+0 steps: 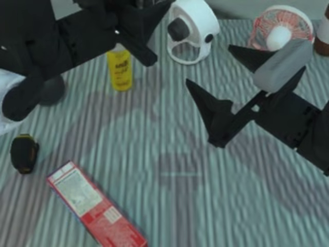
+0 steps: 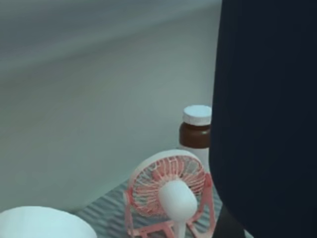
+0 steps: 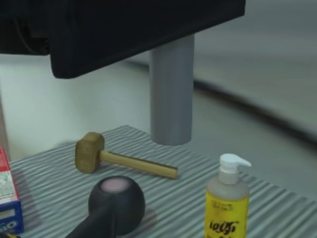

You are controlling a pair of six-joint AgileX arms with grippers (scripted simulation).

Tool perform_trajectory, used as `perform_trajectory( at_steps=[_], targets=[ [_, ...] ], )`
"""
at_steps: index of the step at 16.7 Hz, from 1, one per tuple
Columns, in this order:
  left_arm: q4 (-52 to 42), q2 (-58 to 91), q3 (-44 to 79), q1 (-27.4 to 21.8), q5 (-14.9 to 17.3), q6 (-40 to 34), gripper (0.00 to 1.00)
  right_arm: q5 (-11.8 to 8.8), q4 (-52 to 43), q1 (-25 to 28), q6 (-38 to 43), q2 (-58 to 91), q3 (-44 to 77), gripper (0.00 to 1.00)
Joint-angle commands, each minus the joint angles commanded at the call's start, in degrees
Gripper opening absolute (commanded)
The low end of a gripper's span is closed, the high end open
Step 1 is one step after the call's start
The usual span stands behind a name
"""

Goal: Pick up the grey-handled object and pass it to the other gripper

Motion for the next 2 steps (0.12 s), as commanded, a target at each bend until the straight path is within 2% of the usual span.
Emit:
perform_trajectory(
  at_steps=[2],
  targets=[
    [-0.10, -0.71, -0.66, 1.37, 1.11, 0.08, 0.00, -0.44, 0.10, -0.15, 0.02, -1.68, -1.67, 1.00]
  ],
)
